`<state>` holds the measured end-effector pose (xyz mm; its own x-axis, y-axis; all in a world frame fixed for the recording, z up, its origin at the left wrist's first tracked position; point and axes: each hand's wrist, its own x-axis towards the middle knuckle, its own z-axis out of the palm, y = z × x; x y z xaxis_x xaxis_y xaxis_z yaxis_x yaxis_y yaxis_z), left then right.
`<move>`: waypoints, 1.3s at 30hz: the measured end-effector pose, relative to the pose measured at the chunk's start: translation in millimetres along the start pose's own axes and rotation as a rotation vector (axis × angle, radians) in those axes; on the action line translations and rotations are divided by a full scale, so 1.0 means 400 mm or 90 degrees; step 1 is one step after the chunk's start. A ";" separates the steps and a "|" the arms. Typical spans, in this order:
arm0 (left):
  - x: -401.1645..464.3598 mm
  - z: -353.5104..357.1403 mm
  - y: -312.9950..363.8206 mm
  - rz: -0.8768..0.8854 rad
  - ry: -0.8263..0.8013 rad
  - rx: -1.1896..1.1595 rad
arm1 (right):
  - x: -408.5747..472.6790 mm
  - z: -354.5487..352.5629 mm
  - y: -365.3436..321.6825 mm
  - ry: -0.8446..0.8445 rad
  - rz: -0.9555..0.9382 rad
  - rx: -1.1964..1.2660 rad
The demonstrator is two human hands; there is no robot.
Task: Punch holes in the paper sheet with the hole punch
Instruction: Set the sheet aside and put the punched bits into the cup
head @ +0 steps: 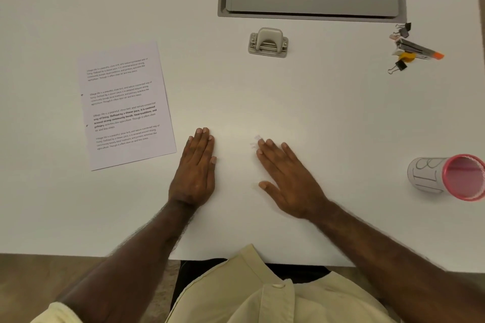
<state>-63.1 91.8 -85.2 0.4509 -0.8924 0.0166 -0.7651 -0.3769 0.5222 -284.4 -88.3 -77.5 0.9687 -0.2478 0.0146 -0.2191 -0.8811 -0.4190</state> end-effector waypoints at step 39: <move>-0.003 0.008 -0.007 0.015 0.024 0.010 | 0.059 -0.029 0.045 0.154 0.038 0.043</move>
<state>-62.8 93.2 -89.3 0.4493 -0.8913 0.0617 -0.7829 -0.3594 0.5078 -266.7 -114.6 -74.0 0.8965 -0.3946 0.2016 -0.2586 -0.8353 -0.4851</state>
